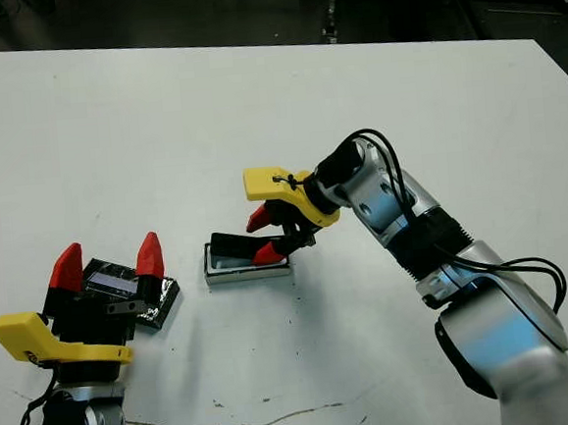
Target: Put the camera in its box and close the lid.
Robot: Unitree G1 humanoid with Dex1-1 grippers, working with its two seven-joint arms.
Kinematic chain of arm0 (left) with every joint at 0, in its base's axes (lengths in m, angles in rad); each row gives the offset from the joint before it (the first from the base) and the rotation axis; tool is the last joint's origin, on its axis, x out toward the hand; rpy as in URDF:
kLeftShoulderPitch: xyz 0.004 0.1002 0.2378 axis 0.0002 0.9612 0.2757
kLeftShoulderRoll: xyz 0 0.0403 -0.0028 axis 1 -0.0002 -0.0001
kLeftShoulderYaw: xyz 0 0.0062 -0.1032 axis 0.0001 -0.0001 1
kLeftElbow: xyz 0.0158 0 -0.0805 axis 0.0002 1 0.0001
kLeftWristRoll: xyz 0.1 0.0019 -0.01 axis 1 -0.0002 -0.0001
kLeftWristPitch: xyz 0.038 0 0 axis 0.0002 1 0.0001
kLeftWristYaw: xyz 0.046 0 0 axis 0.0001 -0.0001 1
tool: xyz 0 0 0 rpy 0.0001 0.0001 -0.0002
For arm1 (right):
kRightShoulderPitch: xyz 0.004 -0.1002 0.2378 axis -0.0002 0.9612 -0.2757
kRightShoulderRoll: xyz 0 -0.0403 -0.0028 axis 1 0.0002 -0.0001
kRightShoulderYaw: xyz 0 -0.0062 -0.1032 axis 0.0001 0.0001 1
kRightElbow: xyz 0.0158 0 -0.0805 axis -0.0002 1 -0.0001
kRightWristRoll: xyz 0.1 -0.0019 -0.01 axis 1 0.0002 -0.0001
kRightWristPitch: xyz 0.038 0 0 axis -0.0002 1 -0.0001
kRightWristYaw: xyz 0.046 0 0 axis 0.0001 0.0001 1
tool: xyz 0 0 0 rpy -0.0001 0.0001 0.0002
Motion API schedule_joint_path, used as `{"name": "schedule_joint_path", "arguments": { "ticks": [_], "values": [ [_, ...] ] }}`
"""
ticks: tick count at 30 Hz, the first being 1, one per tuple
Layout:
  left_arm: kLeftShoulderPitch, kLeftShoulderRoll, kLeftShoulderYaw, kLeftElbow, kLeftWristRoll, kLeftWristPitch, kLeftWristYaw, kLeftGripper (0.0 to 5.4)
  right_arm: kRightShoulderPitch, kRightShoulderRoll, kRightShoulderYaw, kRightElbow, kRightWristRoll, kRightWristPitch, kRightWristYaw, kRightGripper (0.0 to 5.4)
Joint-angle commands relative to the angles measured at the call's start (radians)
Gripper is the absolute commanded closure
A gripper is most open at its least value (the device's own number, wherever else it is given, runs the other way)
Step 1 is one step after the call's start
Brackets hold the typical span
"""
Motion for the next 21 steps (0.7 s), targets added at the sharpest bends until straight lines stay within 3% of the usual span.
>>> {"name": "schedule_joint_path", "arguments": {
  "ticks": [1, 10, 17, 21],
  "values": [
    [0.008, -0.003, 0.001, 0.007, 0.000, -0.002, 0.003, 0.00, -0.005, -0.032, 0.004, 0.038, -0.023, -0.056, 0.039, 1.34],
    [0.010, -0.002, 0.001, 0.007, -0.004, -0.001, 0.000, 0.00, -0.023, -0.037, -0.005, 0.056, -0.028, -0.073, 0.077, 0.04],
    [0.008, 0.003, 0.003, 0.011, 0.000, 0.000, -0.003, 0.00, -0.073, -0.049, -0.065, 0.060, -0.001, -0.021, 0.121, 0.02],
    [0.003, 0.004, 0.006, 0.021, -0.013, -0.006, -0.013, 0.00, -0.100, -0.059, -0.112, 0.066, -0.003, -0.035, 0.092, 0.02]
  ]
}}
